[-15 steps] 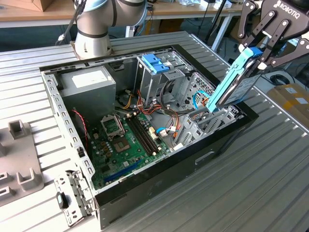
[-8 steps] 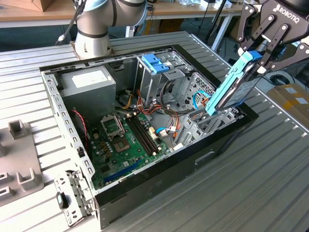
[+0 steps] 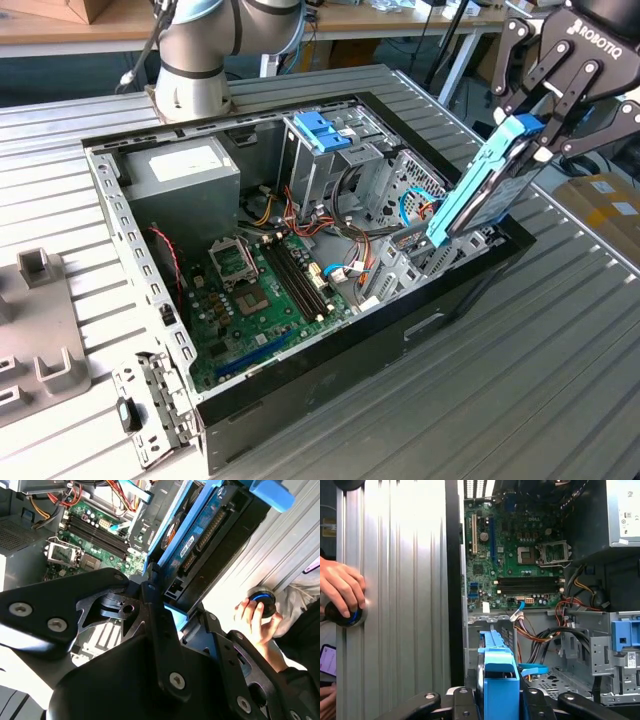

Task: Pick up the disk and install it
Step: 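Insert the disk into the insertion slot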

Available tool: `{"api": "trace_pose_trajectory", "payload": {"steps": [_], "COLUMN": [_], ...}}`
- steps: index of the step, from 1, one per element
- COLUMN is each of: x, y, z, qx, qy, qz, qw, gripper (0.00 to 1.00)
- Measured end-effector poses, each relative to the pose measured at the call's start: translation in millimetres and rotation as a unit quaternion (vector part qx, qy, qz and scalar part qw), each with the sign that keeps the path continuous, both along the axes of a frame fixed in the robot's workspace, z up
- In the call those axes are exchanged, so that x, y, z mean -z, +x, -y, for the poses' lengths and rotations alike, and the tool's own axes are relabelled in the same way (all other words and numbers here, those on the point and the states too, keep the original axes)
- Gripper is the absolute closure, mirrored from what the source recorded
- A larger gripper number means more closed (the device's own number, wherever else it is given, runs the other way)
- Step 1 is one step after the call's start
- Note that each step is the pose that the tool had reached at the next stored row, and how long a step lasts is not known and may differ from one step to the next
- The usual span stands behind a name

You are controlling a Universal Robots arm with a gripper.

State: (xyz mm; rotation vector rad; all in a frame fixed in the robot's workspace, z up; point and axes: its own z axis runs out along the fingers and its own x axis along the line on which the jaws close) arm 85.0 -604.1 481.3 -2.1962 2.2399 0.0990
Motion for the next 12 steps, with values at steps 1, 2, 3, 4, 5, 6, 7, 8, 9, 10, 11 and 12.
{"api": "trace_pose_trajectory", "payload": {"steps": [1,2,3,4,5,6,7,8,9,10,11,12], "x": [1.2,2.4,3.3,4.4,5.5,6.7,7.8,9.0,10.1,11.4,12.3,13.0], "y": [-0.2,-0.2,-0.2,-0.2,-0.3,-0.3,-0.3,-0.4,-0.5,-0.7,-1.0,-1.2], "z": [0.5,0.6,0.7,0.7,0.8,0.8,0.8,0.8,0.8,0.8,0.8,0.8], "qx": [0.0,0.0,0.0,0.0,0.0,0.0,0.0,0.0,0.0,0.0,0.0,0.0], "qy": [-0.0001,-0.0001,-0.0001,-0.0001,0.0,0.0,0.0,0.0,0.0001,0.0001,0.0,0.0], "qz": [0.0,0.0,0.0,0.0,0.0,0.0,0.0,0.0,0.0,0.0,0.0,0.0], "qw": [1.0,1.0,1.0,1.0,1.0,1.0,1.0,1.0,1.0,1.0,1.0,1.0], "gripper": [0.63,0.63,0.63,0.63,0.63,0.63,0.63,0.63,0.63,0.63,0.63,0.63]}}
